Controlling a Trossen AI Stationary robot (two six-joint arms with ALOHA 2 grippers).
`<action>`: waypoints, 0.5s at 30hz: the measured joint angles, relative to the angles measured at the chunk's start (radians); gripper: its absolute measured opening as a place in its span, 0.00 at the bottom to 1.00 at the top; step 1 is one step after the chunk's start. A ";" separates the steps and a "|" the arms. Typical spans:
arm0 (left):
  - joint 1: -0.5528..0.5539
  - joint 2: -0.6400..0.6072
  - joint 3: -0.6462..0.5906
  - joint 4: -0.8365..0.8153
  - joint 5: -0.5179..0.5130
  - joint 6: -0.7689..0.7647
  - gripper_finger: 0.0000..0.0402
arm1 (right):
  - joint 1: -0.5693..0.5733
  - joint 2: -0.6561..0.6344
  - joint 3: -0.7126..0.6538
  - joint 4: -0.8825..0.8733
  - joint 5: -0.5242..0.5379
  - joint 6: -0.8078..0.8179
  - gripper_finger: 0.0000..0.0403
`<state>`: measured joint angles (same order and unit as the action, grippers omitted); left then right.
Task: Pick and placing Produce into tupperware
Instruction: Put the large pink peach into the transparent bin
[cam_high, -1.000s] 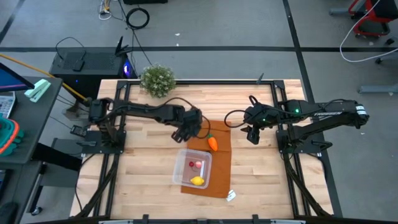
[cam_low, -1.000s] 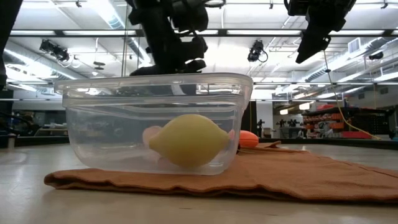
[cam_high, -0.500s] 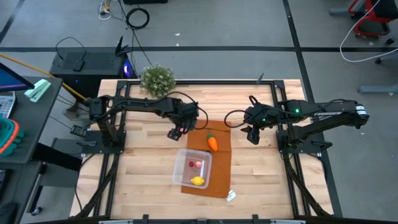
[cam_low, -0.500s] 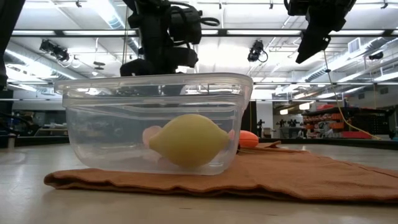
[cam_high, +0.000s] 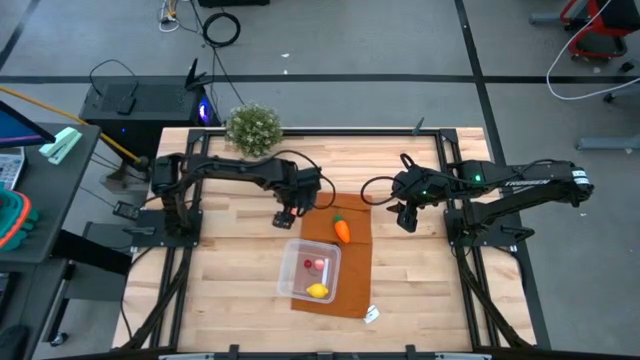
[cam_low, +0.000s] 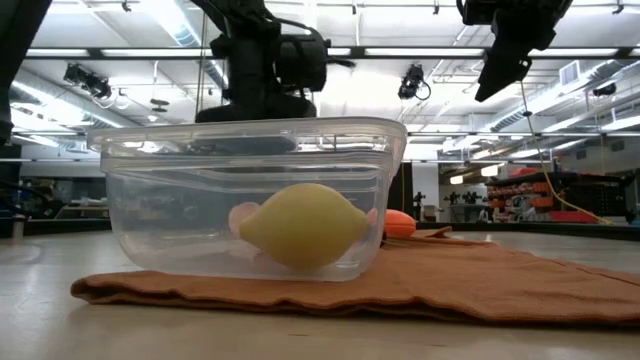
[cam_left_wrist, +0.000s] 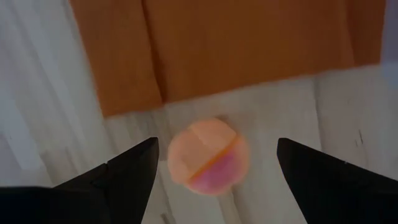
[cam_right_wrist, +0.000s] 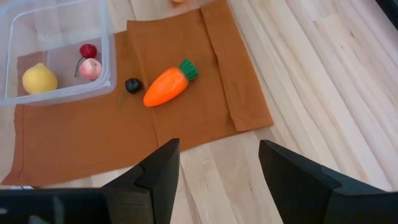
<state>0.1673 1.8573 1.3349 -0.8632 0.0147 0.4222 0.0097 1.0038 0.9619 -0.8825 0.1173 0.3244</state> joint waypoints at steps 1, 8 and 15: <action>0.000 0.001 -0.001 -0.010 0.000 -0.012 0.84 | 0.000 0.000 0.000 0.000 0.000 0.000 0.47; 0.009 0.027 0.000 0.024 0.000 -0.180 0.84 | 0.000 0.000 0.000 0.006 0.000 0.004 0.47; 0.020 0.057 0.000 0.028 0.001 -0.348 0.84 | 0.000 0.000 0.000 0.008 0.000 0.008 0.47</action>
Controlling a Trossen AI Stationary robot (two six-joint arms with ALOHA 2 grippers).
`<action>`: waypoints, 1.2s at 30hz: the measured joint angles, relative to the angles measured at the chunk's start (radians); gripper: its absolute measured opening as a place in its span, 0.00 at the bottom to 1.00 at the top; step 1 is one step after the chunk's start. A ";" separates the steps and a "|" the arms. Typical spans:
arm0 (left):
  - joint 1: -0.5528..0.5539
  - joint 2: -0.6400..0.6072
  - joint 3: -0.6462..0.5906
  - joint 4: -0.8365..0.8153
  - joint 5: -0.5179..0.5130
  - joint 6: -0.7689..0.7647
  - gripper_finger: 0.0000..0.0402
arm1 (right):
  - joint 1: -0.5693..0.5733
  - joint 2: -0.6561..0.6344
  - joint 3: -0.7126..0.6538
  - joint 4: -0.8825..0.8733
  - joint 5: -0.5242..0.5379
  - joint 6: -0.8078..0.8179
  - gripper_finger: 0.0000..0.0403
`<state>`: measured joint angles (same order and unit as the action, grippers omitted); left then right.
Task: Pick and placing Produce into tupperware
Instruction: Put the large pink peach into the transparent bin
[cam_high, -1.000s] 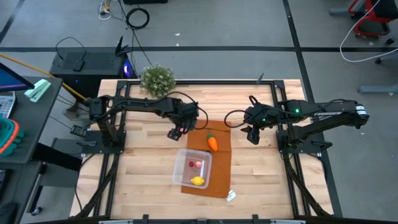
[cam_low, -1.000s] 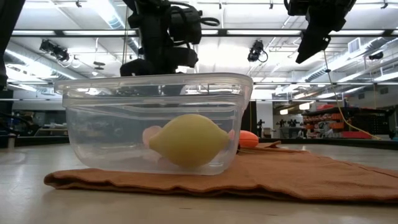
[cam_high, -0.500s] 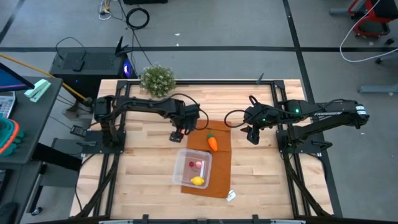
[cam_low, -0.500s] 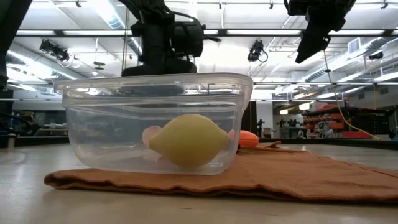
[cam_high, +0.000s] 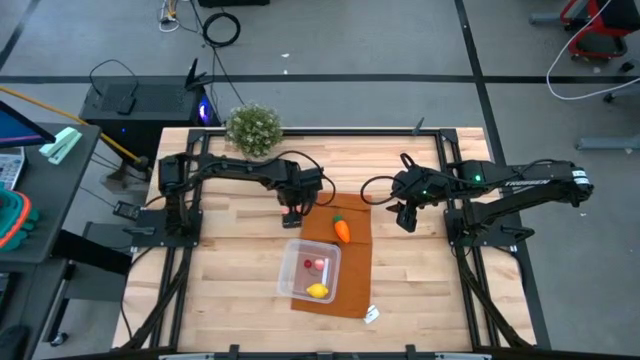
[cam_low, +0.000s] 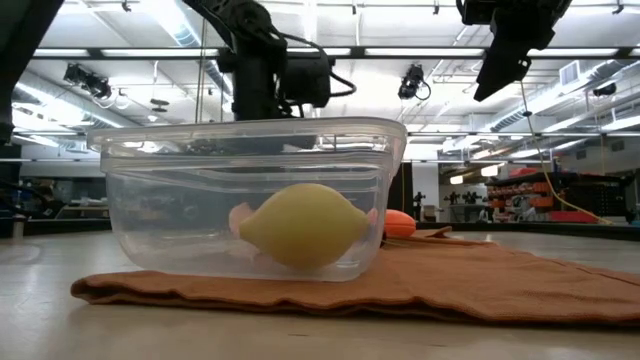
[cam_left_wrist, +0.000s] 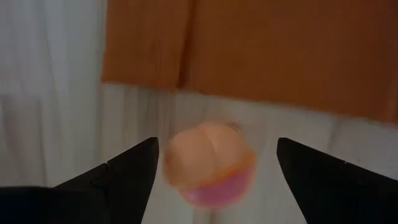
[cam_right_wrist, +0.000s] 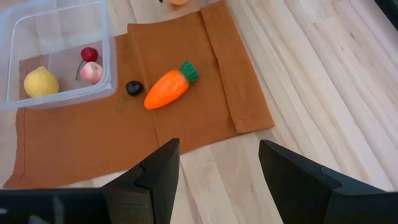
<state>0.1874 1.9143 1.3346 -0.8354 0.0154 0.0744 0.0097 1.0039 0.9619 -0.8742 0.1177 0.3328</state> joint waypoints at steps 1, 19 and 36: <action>0.002 0.003 0.000 0.003 0.000 -0.020 0.84 | 0.000 0.000 0.000 0.000 0.000 0.000 0.47; 0.006 0.012 0.000 -0.006 0.074 -0.204 0.84 | 0.000 0.000 0.000 0.005 0.000 -0.002 0.47; 0.006 0.037 0.000 -0.017 0.087 -0.220 0.84 | 0.000 0.000 0.000 0.007 0.000 -0.003 0.47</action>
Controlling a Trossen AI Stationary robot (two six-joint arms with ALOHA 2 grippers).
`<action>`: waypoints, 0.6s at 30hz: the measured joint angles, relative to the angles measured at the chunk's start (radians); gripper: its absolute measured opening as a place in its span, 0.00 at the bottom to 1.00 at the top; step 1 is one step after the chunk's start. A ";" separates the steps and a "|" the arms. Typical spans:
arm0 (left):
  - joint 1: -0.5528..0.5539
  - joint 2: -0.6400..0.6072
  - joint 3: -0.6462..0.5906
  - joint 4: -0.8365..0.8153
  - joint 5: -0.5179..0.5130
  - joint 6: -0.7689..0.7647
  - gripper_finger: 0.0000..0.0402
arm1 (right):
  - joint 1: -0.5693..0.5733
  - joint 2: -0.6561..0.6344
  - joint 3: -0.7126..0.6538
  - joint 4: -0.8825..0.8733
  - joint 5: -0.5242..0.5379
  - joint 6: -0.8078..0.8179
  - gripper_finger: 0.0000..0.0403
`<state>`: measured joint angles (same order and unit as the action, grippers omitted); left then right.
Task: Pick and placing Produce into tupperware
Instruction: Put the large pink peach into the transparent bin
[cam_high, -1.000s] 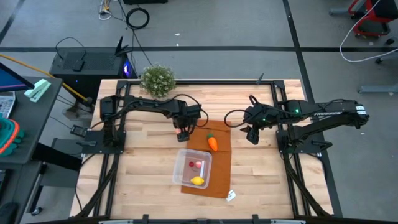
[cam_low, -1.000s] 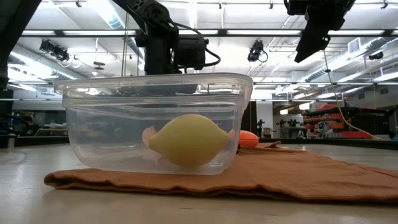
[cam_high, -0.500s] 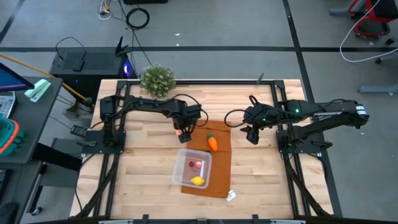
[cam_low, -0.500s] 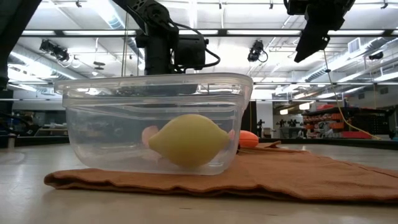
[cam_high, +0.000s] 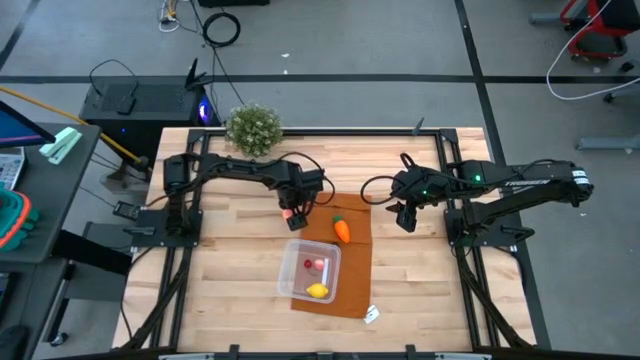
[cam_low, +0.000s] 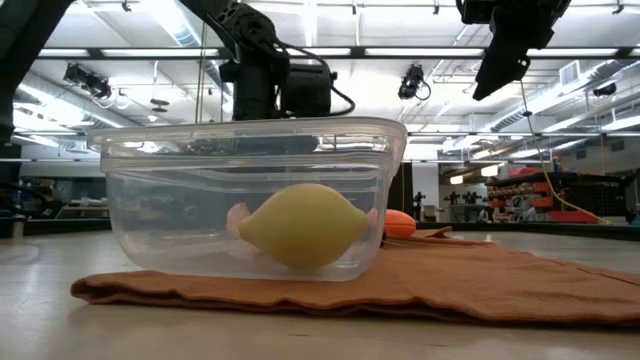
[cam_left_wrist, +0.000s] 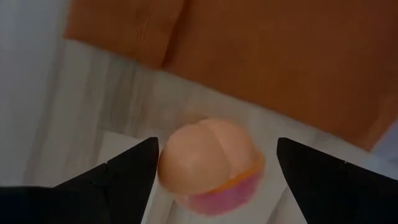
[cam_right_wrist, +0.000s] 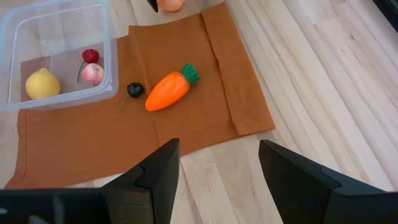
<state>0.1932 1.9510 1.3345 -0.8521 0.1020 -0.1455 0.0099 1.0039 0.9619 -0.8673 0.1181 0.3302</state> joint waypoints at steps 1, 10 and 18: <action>0.000 0.007 0.000 -0.008 0.000 0.000 0.84 | 0.000 0.000 0.000 0.000 0.000 0.000 0.47; -0.001 0.036 0.000 -0.002 0.001 0.026 0.84 | 0.000 0.000 0.000 0.000 0.000 -0.001 0.47; -0.001 0.041 0.000 -0.007 0.001 0.026 0.74 | 0.000 0.000 0.000 0.000 0.000 -0.001 0.47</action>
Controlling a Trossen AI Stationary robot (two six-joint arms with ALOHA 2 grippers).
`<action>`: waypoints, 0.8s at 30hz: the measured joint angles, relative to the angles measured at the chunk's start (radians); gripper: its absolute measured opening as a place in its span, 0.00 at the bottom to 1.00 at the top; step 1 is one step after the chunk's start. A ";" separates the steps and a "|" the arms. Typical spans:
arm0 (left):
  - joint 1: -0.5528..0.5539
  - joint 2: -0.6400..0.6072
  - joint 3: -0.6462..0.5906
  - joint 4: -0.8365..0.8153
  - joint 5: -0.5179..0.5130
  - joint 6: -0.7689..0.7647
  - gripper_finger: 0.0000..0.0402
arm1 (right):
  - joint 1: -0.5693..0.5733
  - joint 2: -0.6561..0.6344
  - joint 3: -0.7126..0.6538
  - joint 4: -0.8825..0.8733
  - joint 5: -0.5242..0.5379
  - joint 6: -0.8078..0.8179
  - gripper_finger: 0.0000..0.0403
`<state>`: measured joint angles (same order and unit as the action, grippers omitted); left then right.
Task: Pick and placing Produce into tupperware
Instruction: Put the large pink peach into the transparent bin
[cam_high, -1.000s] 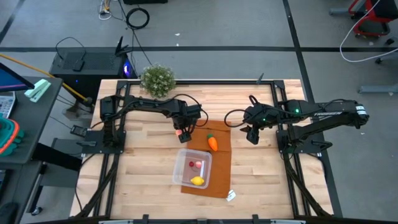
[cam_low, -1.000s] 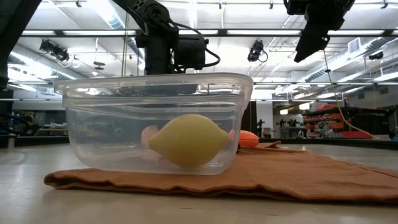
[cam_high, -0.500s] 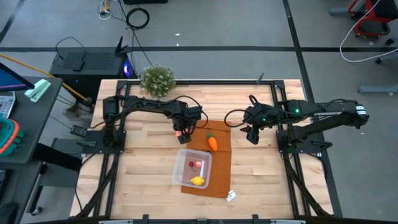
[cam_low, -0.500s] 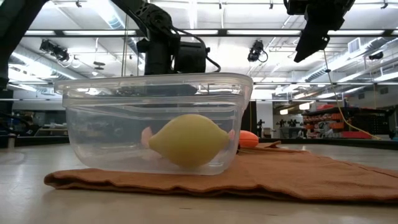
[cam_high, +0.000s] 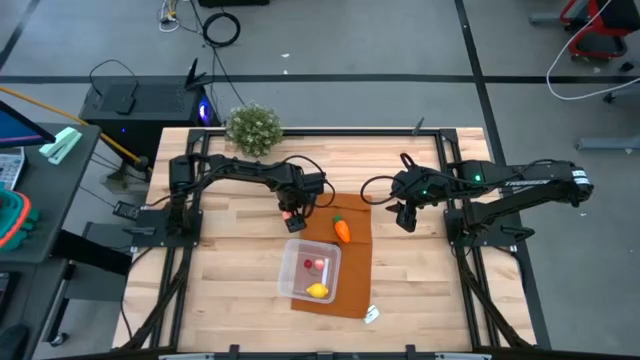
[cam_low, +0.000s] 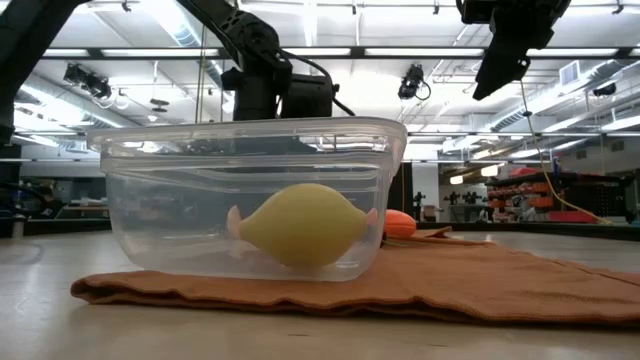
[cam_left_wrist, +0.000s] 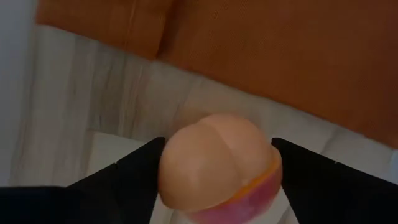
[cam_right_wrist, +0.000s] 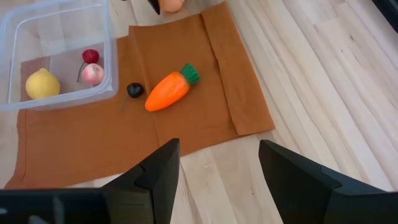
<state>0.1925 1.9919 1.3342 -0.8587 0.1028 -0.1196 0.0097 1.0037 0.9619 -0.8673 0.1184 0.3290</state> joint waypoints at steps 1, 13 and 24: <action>0.000 0.000 0.000 0.001 0.000 0.000 0.72 | 0.000 0.000 0.000 0.000 0.000 0.000 0.47; 0.000 0.000 0.000 -0.007 0.000 0.003 0.59 | 0.000 0.000 0.000 0.000 0.000 0.001 0.47; 0.000 -0.004 0.158 -0.173 0.000 0.081 0.58 | 0.000 0.000 0.000 0.000 0.000 0.000 0.47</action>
<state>0.1925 1.9877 1.4923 -1.0317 0.1024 -0.0387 0.0099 1.0036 0.9619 -0.8673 0.1184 0.3288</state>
